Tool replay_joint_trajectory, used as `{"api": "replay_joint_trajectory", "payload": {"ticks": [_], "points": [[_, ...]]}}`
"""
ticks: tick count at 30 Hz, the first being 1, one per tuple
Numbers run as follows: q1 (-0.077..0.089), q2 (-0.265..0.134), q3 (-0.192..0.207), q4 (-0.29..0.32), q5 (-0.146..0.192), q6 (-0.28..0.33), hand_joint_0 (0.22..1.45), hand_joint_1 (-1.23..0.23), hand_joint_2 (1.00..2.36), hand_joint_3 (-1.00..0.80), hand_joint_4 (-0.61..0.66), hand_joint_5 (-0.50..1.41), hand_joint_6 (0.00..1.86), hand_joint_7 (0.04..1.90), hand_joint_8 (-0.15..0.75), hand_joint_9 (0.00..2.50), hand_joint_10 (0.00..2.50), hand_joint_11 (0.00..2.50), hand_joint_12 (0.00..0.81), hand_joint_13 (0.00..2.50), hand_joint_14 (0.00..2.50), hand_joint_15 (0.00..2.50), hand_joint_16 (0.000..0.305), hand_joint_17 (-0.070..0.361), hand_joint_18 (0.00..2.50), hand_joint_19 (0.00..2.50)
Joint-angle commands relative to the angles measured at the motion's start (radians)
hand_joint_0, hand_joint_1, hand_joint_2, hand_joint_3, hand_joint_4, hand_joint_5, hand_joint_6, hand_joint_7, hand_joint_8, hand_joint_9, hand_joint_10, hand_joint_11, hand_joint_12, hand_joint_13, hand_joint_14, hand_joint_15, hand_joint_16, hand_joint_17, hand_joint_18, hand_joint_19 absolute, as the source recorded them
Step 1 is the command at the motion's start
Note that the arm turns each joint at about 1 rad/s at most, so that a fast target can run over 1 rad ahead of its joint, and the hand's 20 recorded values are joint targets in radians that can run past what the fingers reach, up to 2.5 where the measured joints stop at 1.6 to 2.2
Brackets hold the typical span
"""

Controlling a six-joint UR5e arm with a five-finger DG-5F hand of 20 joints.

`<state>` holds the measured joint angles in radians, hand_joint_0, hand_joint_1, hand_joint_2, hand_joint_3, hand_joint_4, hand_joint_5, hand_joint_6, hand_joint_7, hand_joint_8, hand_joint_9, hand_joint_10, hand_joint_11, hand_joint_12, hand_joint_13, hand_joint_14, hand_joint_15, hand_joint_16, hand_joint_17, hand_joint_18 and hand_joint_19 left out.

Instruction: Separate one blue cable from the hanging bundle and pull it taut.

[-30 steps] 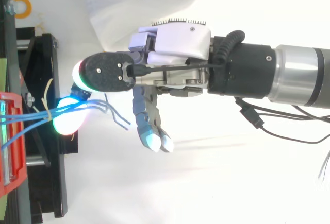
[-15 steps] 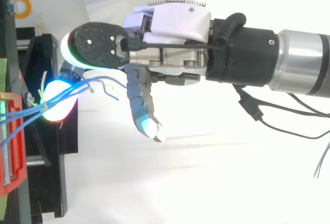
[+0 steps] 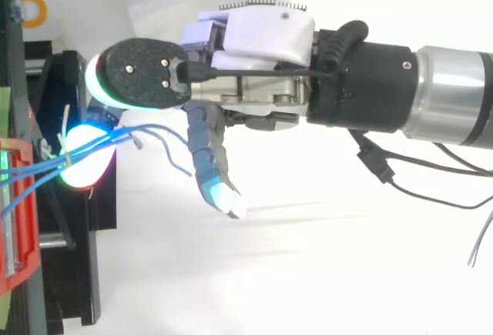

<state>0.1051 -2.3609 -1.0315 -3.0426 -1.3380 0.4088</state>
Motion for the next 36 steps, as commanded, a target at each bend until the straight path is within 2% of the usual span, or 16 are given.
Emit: {"api": "replay_joint_trajectory", "payload": {"ticks": [1,7,13,16,17,22,24,30,32,33,34,35,36], "points": [[0.004,0.000,0.004,-0.021,-0.001,0.002,0.38,-0.44,1.00,-0.50,0.28,0.10,0.51,0.99,0.271,1.95,0.01,0.20,0.342,1.71,0.02,0.48,0.081,0.181,1.88,0.42],[0.008,0.000,0.005,-0.028,-0.003,0.005,0.47,-0.33,1.00,-0.50,0.21,0.11,0.51,1.07,0.229,1.99,0.01,0.24,0.305,1.68,0.02,0.51,0.071,0.159,1.74,0.50],[0.011,-0.001,0.004,-0.028,-0.003,0.005,0.54,-0.30,1.00,-0.50,0.14,0.12,0.51,1.15,0.169,2.01,0.01,0.27,0.287,1.65,0.02,0.54,0.062,0.139,1.58,0.57],[0.011,0.000,0.004,-0.028,-0.003,0.005,0.59,-0.35,1.00,-0.50,0.13,0.13,0.50,1.17,0.131,2.04,0.01,0.31,0.273,1.63,0.02,0.55,0.058,0.131,1.55,0.61],[0.011,0.000,0.004,-0.028,0.000,0.005,0.63,-0.41,1.00,-0.50,0.13,0.13,0.50,1.17,0.120,2.04,0.01,0.31,0.277,1.64,0.02,0.54,0.057,0.129,1.54,0.62],[0.011,0.000,0.004,-0.028,0.000,0.005,0.72,-0.61,1.00,-0.50,0.13,0.14,0.50,1.17,0.128,2.05,0.02,0.31,0.282,1.63,0.02,0.55,0.055,0.123,1.52,0.66],[0.011,0.000,0.004,-0.032,0.000,0.005,0.74,-0.66,1.01,-0.42,0.13,0.14,0.50,1.18,0.143,2.05,0.02,0.32,0.285,1.63,0.02,0.55,0.054,0.122,1.52,0.67],[0.011,-0.001,0.004,-0.044,0.003,0.005,0.75,-0.71,1.01,-0.34,0.10,0.14,0.50,1.18,0.156,2.05,0.02,0.33,0.281,1.62,0.02,0.55,0.055,0.124,1.51,0.68],[0.011,0.000,0.004,-0.047,0.003,0.005,0.67,-0.65,1.00,-0.50,0.10,0.14,0.50,1.21,0.161,2.04,0.01,0.32,0.277,1.62,0.02,0.55,0.060,0.136,1.52,0.63],[0.011,0.000,0.004,-0.047,0.003,0.005,0.63,-0.62,1.00,-0.50,0.11,0.14,0.50,1.22,0.156,2.03,0.01,0.31,0.272,1.62,0.02,0.56,0.062,0.141,1.52,0.62],[0.011,-0.001,0.004,-0.048,0.003,0.005,0.50,-0.47,1.00,-0.50,0.15,0.14,0.50,1.24,0.178,2.03,0.01,0.27,0.297,1.62,0.02,0.53,0.074,0.167,1.55,0.58],[0.010,0.000,0.004,-0.048,0.003,0.005,0.45,-0.33,1.00,-0.50,0.19,0.13,0.50,1.25,0.189,2.02,0.01,0.21,0.307,1.64,0.02,0.52,0.082,0.184,1.60,0.54],[0.010,0.000,0.002,-0.050,0.003,0.005,0.44,-0.28,1.00,-0.50,0.21,0.13,0.50,1.25,0.198,1.99,0.01,0.19,0.319,1.64,0.02,0.51,0.085,0.191,1.60,0.52]]}}
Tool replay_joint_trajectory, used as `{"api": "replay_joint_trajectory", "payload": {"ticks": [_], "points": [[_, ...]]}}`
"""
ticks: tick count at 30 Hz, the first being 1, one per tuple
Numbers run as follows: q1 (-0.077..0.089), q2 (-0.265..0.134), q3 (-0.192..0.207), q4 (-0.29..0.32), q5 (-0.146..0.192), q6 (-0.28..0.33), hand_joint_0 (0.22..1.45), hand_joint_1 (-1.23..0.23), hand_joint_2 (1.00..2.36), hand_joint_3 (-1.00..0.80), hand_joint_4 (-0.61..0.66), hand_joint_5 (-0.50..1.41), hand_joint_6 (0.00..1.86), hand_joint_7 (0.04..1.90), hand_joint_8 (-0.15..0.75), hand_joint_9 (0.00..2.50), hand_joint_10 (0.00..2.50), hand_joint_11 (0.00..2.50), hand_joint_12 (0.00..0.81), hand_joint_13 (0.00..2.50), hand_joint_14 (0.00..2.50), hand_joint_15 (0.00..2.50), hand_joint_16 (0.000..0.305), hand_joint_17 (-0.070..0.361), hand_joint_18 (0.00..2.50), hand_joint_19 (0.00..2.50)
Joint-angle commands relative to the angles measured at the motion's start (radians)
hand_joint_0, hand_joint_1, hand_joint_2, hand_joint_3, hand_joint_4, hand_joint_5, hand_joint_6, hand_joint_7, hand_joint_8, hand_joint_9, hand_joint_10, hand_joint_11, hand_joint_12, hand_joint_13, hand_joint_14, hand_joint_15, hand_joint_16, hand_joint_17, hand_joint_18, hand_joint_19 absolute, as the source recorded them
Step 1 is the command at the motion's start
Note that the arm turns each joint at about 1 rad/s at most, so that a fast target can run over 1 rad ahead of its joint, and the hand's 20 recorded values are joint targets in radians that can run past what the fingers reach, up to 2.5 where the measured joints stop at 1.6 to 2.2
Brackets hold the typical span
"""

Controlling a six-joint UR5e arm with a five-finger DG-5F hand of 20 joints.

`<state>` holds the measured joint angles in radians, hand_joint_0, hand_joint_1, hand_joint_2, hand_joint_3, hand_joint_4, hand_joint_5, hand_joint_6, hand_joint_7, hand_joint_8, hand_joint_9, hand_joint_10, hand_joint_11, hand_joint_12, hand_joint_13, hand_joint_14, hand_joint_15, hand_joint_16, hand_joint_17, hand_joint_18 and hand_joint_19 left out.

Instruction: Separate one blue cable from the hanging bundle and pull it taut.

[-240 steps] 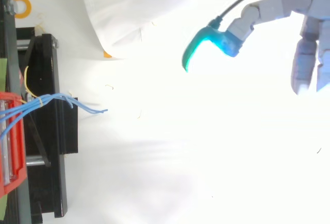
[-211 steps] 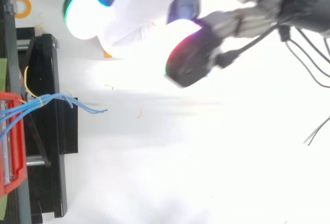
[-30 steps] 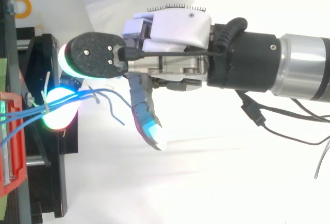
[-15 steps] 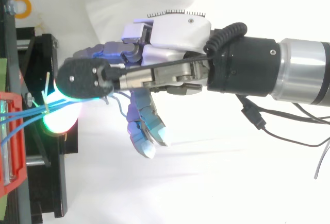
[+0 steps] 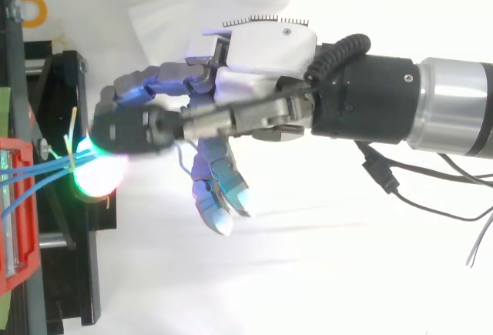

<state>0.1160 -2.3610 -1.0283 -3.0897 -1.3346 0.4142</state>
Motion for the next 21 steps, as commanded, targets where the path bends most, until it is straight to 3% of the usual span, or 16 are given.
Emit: {"api": "replay_joint_trajectory", "payload": {"ticks": [1,6,11,15,21], "points": [[-0.001,-0.001,0.001,-0.003,0.000,0.000,0.44,-0.23,1.00,-0.50,0.21,0.13,0.50,1.24,0.201,1.99,0.01,0.18,0.326,1.62,0.02,0.50,0.086,0.195,1.57,0.52],[-0.001,-0.001,0.001,-0.001,0.000,-0.002,0.53,-0.22,1.01,-0.32,0.21,0.13,0.50,1.22,0.187,1.98,0.01,0.13,0.331,1.58,0.02,0.47,0.088,0.198,1.50,0.50],[-0.001,0.000,-0.001,-0.001,0.000,-0.002,0.64,-0.50,1.00,-0.02,0.24,0.14,0.51,1.22,0.153,2.10,0.01,0.14,0.351,1.63,0.01,0.42,0.088,0.199,1.57,0.47],[-0.001,-0.001,-0.001,-0.001,0.000,-0.003,0.67,-0.58,1.01,0.03,0.26,0.14,0.51,1.22,0.134,2.12,0.01,0.17,0.332,1.60,0.02,0.43,0.080,0.180,1.47,0.50],[-0.001,-0.001,-0.001,-0.001,0.000,-0.003,0.69,-0.63,1.02,0.06,0.27,0.14,0.51,1.23,0.182,2.08,0.01,0.23,0.320,1.55,0.02,0.46,0.075,0.170,1.38,0.54]]}}
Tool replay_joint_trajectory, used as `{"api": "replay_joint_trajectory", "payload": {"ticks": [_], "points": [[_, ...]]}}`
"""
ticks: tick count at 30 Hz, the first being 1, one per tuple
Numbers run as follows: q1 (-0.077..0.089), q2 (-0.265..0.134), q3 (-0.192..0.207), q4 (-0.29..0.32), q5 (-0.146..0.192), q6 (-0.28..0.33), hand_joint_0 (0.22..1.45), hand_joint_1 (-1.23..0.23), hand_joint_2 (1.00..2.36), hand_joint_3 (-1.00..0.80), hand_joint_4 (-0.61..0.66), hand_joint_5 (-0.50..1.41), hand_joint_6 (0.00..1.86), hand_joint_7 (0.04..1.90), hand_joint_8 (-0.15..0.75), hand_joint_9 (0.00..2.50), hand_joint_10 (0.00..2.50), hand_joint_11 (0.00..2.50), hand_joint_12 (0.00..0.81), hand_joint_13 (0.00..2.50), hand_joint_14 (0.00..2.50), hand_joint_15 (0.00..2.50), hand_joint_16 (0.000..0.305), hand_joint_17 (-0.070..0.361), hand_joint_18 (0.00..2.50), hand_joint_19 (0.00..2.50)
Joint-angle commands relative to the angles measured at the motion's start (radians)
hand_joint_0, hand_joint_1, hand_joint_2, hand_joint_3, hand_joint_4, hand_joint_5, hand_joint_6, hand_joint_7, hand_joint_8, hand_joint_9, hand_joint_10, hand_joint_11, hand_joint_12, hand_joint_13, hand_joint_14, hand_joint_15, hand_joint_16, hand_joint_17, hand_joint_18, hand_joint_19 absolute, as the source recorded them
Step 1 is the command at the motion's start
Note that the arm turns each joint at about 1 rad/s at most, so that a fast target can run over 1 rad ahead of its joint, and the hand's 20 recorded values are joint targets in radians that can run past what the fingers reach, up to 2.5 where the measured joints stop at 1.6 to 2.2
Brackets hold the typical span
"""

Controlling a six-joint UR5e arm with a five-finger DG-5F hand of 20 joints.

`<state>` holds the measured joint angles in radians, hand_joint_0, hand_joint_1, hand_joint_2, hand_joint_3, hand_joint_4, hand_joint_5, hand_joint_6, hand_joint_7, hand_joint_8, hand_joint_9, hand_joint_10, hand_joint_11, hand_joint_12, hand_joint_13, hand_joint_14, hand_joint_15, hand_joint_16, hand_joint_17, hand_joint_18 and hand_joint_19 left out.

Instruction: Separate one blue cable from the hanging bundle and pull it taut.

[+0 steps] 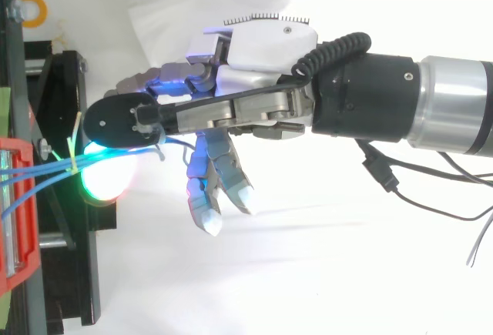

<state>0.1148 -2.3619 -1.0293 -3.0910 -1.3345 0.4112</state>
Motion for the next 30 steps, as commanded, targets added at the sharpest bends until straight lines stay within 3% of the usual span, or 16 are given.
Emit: {"api": "replay_joint_trajectory", "payload": {"ticks": [1,6,16,22,30], "points": [[0.000,0.000,0.000,0.000,0.000,0.000,0.69,-0.63,1.02,0.06,0.27,0.14,0.50,1.24,0.183,2.07,0.01,0.23,0.325,1.55,0.02,0.46,0.076,0.170,1.37,0.55],[-0.001,0.000,-0.002,-0.002,0.001,0.001,0.69,-0.62,1.02,0.03,0.26,0.14,0.50,1.30,0.218,2.06,0.01,0.30,0.327,1.54,0.02,0.50,0.075,0.169,1.35,0.56],[0.002,0.001,0.000,-0.037,-0.012,-0.008,0.70,-0.59,1.01,-0.08,0.29,0.14,0.50,1.39,0.207,2.04,0.02,0.41,0.329,1.54,0.02,0.55,0.077,0.173,1.33,0.53],[0.002,0.001,0.000,-0.072,-0.020,-0.137,0.70,-0.59,1.02,-0.11,0.31,0.13,0.50,1.43,0.204,2.02,0.02,0.44,0.321,1.52,0.02,0.57,0.075,0.169,1.29,0.53],[-0.001,0.001,0.009,-0.092,-0.015,-0.198,0.70,-0.58,1.02,-0.14,0.31,0.13,0.50,1.44,0.201,2.00,0.02,0.47,0.316,1.50,0.02,0.58,0.072,0.163,1.25,0.54]]}}
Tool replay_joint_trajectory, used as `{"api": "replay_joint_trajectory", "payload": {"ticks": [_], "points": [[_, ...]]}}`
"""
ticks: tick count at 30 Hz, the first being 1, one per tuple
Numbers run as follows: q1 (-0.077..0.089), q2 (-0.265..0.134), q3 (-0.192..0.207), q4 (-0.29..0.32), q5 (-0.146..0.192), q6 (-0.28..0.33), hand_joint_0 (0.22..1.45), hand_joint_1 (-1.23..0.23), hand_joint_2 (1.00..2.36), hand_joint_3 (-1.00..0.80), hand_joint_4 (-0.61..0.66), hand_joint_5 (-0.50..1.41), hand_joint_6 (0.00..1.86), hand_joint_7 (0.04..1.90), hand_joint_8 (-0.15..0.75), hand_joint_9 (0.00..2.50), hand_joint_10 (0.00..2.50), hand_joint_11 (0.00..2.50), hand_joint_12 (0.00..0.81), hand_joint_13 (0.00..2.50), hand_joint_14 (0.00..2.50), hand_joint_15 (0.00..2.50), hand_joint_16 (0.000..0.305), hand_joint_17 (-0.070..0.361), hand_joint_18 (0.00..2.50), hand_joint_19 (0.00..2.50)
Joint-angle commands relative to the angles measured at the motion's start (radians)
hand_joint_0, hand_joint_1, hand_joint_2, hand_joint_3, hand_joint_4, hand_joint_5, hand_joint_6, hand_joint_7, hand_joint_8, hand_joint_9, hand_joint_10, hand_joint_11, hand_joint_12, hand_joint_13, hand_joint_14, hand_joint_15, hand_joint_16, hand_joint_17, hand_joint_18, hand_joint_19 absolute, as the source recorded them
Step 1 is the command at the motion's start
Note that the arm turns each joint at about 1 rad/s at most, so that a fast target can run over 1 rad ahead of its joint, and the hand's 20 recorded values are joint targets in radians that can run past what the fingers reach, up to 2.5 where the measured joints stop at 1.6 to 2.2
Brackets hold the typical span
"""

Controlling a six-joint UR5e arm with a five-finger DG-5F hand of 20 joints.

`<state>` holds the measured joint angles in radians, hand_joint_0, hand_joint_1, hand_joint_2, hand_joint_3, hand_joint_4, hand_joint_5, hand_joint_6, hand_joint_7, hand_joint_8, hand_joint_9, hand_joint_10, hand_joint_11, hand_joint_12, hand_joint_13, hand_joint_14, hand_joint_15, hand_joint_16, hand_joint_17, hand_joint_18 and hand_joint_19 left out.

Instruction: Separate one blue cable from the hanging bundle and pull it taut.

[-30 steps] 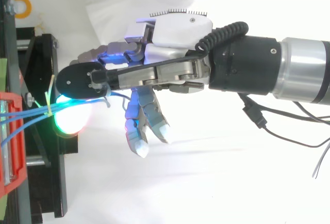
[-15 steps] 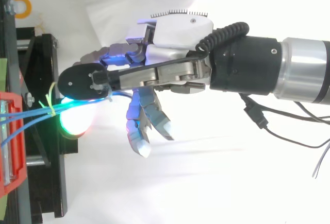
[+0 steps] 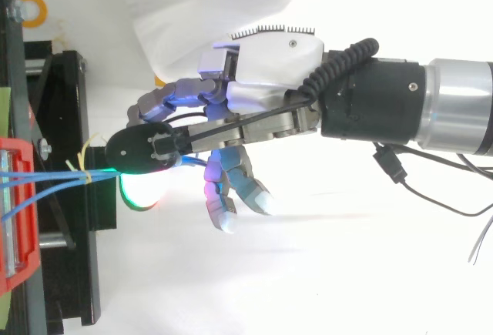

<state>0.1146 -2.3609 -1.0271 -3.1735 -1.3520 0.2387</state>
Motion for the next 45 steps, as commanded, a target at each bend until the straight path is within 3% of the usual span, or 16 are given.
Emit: {"api": "replay_joint_trajectory", "payload": {"ticks": [1,4,10,18,27,31,38,45], "points": [[-0.003,0.000,0.010,-0.011,0.002,-0.032,0.70,-0.58,1.02,-0.14,0.31,0.13,0.50,1.44,0.199,2.00,0.02,0.46,0.315,1.50,0.02,0.58,0.072,0.162,1.24,0.54],[-0.003,0.000,0.018,-0.014,0.002,-0.044,0.70,-0.57,1.02,-0.14,0.31,0.13,0.50,1.44,0.200,2.00,0.02,0.47,0.311,1.50,0.02,0.58,0.071,0.159,1.23,0.55],[-0.009,0.000,0.050,-0.045,0.004,-0.125,0.70,-0.57,1.02,-0.14,0.31,0.13,0.50,1.45,0.196,2.00,0.02,0.48,0.307,1.50,0.02,0.59,0.070,0.158,1.22,0.55],[-0.010,0.000,0.079,-0.086,0.001,-0.159,0.70,-0.57,1.02,-0.15,0.31,0.13,0.50,1.45,0.194,1.99,0.02,0.48,0.307,1.49,0.02,0.58,0.069,0.156,1.22,0.55],[-0.007,0.069,0.081,-0.184,0.005,-0.243,0.70,-0.57,1.02,-0.15,0.32,0.13,0.50,1.44,0.198,1.99,0.02,0.48,0.306,1.49,0.02,0.58,0.069,0.155,1.22,0.56],[-0.007,0.084,0.081,-0.201,0.005,-0.256,0.70,-0.57,1.02,-0.14,0.32,0.13,0.50,1.45,0.194,1.99,0.02,0.48,0.309,1.49,0.02,0.58,0.069,0.155,1.22,0.56],[-0.004,0.095,0.085,-0.221,0.024,-0.280,0.70,-0.57,1.02,-0.15,0.32,0.13,0.50,1.45,0.198,1.99,0.02,0.48,0.306,1.49,0.02,0.58,0.068,0.154,1.21,0.56],[-0.001,0.095,0.121,-0.234,0.028,-0.312,0.70,-0.57,1.02,-0.15,0.32,0.13,0.50,1.45,0.193,1.99,0.02,0.49,0.306,1.49,0.02,0.58,0.068,0.153,1.21,0.56]]}}
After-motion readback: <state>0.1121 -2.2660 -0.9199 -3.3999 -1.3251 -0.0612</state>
